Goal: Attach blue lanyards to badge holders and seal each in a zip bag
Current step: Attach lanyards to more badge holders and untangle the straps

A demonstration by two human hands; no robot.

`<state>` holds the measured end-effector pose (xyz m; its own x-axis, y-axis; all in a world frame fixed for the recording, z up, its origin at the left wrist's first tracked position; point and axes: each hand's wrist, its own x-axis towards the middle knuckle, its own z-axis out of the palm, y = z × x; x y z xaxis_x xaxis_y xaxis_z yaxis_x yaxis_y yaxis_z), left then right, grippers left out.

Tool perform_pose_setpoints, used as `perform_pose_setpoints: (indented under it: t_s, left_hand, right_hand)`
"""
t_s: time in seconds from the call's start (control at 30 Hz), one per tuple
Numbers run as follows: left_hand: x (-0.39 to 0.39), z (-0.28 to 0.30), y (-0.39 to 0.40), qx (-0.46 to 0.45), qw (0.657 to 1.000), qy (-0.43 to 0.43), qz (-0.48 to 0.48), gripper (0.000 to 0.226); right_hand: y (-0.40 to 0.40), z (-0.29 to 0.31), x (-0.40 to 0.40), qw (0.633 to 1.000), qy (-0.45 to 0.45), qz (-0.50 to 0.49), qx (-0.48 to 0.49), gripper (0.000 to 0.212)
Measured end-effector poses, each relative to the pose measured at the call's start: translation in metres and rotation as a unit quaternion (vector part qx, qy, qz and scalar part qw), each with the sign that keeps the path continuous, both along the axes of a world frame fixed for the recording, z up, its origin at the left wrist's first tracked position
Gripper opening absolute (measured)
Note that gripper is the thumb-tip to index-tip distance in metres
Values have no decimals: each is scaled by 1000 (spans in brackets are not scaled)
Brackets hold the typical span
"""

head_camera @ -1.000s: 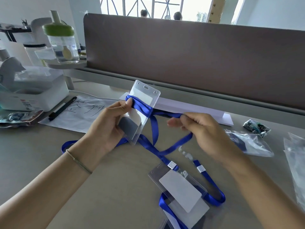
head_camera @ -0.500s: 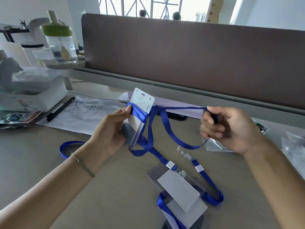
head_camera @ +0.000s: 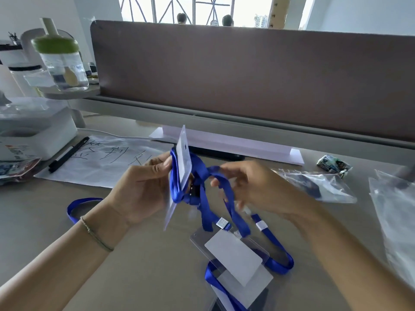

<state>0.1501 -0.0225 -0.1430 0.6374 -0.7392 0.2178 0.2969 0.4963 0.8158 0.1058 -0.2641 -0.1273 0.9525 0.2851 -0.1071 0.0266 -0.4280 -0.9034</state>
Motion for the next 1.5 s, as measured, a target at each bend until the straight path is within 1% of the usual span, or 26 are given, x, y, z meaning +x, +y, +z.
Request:
perform_pose_setpoints:
  t_s: [0.07, 0.13, 0.17, 0.2, 0.23, 0.27, 0.3, 0.4, 0.47, 0.5, 0.57, 0.6, 0.63, 0.67, 0.7, 0.77, 0.83, 0.93, 1.03, 1.13, 1.17, 1.23, 1.3, 1.4, 1.43, 1.5]
  left_hand:
    - [-1, 2, -2, -15, 999, 14, -33, 26]
    - [-4, 3, -5, -26, 998, 37, -34, 28]
    - [-6, 6, -7, -15, 999, 45, -16, 24]
    - [-7, 6, -7, 9, 999, 37, 25, 24]
    - [-9, 6, -8, 30, 997, 23, 66, 29]
    - [-10, 7, -8, 41, 995, 18, 89, 32]
    - [-11, 7, -8, 39, 995, 23, 94, 33]
    - [-12, 7, -9, 34, 994, 53, 88, 35]
    - [-11, 6, -10, 27, 995, 58, 73, 30]
    - [-11, 5, -9, 16, 997, 54, 58, 27]
    - [-9, 6, -8, -26, 998, 60, -5, 20]
    - [-8, 6, -8, -42, 996, 72, -20, 21]
    - [-6, 4, -7, -44, 995, 89, -6, 25]
    - [-5, 4, -6, -39, 994, 102, 11, 28]
    - [-5, 5, -6, -45, 993, 108, -2, 28]
    - [-7, 7, -9, -84, 990, 106, -49, 23]
    - [-7, 7, -10, -46, 991, 122, 25, 32]
    - [-13, 9, -11, 0, 987, 131, 97, 50]
    - [-11, 10, -9, 33, 987, 89, 131, 49]
    - [-6, 13, -2, 31, 988, 59, 136, 34]
    - [-4, 13, -1, 30, 988, 57, 138, 32]
    - [-4, 11, -1, 36, 988, 52, 142, 33]
    - [-5, 9, -4, 38, 988, 49, 139, 34]
    - [-3, 7, -4, 26, 988, 70, 138, 33]
    - [-2, 6, -2, 18, 987, 75, 139, 30]
    - [2, 7, 1, -7, 986, 88, 139, 22]
  right_hand:
    - [4, -1, 2, 986, -124, -104, -50, 11]
    - [5, 10, -4, 933, -273, -223, -74, 16]
    - [3, 17, -8, 922, -301, -235, -68, 17]
    - [3, 24, -13, 936, -285, -202, -52, 18]
    - [5, 31, -17, 961, -238, -140, -33, 17]
    - [9, 34, -21, 980, -181, -81, -24, 17]
    - [13, 33, -23, 988, -144, -43, -34, 18]
    - [21, 20, -22, 980, -170, -47, -93, 7]
    - [24, 14, -21, 985, -138, -15, -98, 22]
    - [24, 15, -20, 991, -110, 7, -72, 24]
    - [18, 17, -18, 998, -29, 22, 43, 23]
    - [15, 18, -17, 993, 25, 15, 114, 30]
    - [12, 18, -15, 984, 64, 9, 165, 39]
    - [10, 17, -14, 980, 82, 4, 184, 47]
    - [8, 15, -12, 981, 83, -1, 174, 49]
    - [8, 14, -10, 993, 47, -8, 112, 39]
    - [9, 10, -8, 998, -6, -12, 58, 24]
    - [9, 6, -7, 997, -59, -18, 40, 10]
    - [1, 8, -5, 999, -52, 9, 3, 12]
    - [-21, 15, -4, 985, -29, 49, -164, 20]
    - [-30, 17, -4, 979, -15, 50, -198, 21]
    - [-45, 21, -3, 976, 19, 48, -214, 23]
    - [-54, 23, -2, 979, 30, 33, -199, 25]
    - [-66, 25, 0, 993, 32, -5, -110, 25]
    - [-71, 24, 0, 994, 39, -8, -105, 25]
    - [-82, 17, 2, 980, 53, -15, -190, 30]
